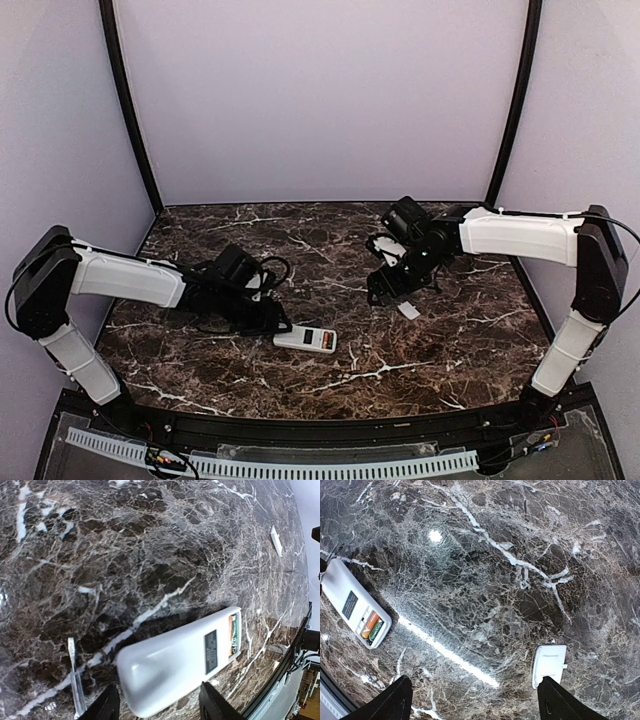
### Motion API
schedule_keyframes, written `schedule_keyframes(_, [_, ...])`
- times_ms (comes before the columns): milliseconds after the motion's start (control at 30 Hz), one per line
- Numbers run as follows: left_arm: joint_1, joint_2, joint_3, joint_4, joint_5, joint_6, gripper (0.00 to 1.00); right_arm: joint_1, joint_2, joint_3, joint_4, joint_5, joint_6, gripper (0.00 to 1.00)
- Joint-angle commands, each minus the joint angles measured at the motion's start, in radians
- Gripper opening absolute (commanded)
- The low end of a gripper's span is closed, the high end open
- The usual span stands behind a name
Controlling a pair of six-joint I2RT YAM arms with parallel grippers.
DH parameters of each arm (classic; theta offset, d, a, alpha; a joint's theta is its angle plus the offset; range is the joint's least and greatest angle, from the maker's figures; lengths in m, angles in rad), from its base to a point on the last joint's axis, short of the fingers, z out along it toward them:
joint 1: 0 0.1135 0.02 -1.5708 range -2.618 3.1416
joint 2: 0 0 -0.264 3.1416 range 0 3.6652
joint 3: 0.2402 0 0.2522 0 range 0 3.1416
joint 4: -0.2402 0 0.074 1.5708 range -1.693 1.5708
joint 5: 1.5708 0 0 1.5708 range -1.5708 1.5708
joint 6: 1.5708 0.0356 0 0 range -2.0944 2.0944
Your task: Unload the batteries from the remote control
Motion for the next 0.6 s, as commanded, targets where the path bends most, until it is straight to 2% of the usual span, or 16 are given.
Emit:
schedule_keyframes(0, [-0.003, -0.048, 0.012, -0.094, -0.063, 0.040, 0.54, -0.004, 0.007, -0.005, 0.021, -0.009, 0.003, 0.85])
schedule_keyframes(300, [-0.003, -0.141, 0.018, -0.253, -0.148, 0.111, 0.53, -0.005, 0.000, -0.007, 0.023, -0.010, 0.008, 0.85])
schedule_keyframes(567, [-0.004, -0.152, 0.042, -0.395, -0.189, 0.189, 0.52, -0.004, -0.005, 0.003, 0.018, -0.009, 0.003, 0.86])
